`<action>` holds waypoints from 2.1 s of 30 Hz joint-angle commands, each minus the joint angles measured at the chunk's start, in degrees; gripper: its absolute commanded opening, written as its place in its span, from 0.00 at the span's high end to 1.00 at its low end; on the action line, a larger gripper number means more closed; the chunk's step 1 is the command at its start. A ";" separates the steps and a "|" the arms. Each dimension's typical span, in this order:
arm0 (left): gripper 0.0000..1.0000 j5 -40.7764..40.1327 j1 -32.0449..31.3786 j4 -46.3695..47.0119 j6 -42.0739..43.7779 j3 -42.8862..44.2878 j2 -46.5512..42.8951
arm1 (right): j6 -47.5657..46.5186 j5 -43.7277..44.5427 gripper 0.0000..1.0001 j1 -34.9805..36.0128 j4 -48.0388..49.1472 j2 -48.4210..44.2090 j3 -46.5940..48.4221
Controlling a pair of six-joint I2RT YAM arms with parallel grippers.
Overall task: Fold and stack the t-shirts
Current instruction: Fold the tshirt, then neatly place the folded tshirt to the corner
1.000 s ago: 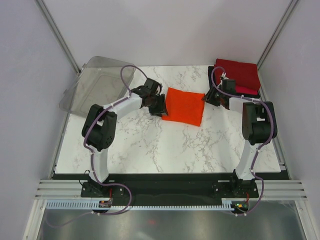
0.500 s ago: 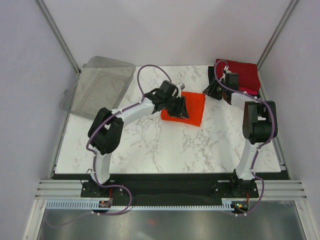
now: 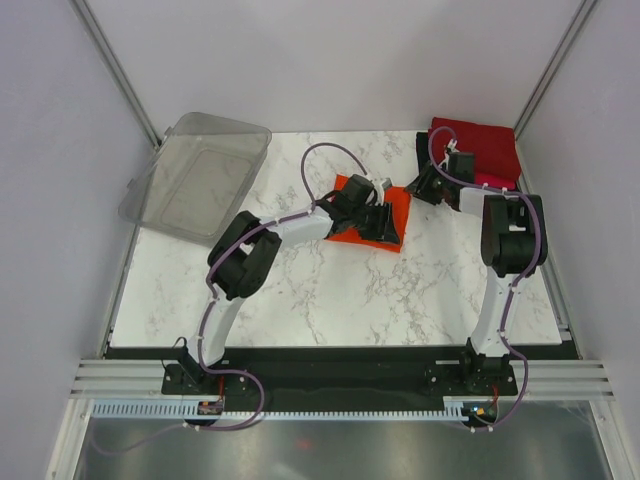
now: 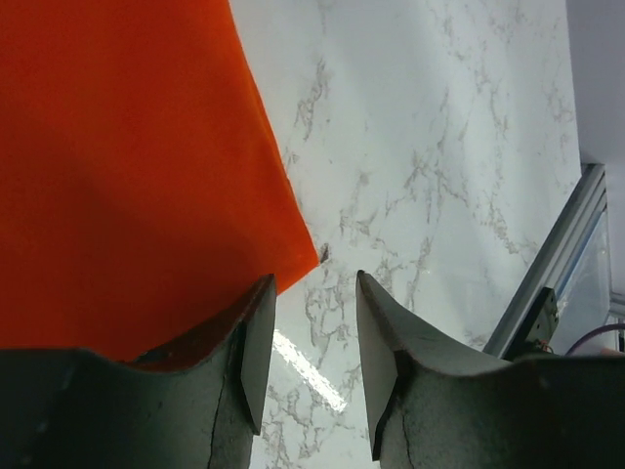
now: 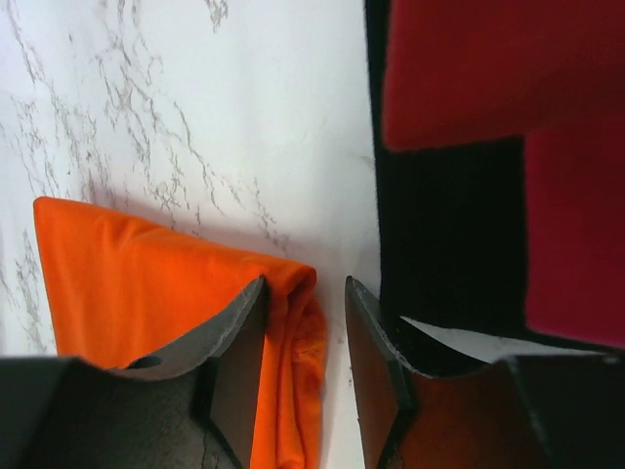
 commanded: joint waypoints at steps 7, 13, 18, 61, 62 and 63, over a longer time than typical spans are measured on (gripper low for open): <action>0.55 -2.80 -2.22 4.64 0.72 -3.40 2.26 | 2.50 -2.47 0.74 -2.87 5.97 3.66 1.18; 0.55 -3.07 -3.19 5.25 1.07 -5.78 1.12 | 3.20 -4.23 0.90 -2.96 6.85 5.07 2.06; 0.55 -2.80 -3.19 4.21 1.07 -7.27 -5.62 | 3.81 -4.15 0.80 -3.13 4.49 2.00 1.98; 0.55 -2.89 12.46 -29.55 17.68 -27.49 -50.29 | -19.21 -3.88 0.48 3.54 -18.72 3.40 8.65; 0.54 -3.07 12.46 -29.55 17.68 -27.49 -50.30 | -19.56 -3.53 0.51 4.07 -18.46 3.58 8.57; 0.55 -3.24 12.46 -29.55 17.59 -27.49 -50.38 | -20.09 -2.40 0.54 4.25 -18.46 3.58 8.48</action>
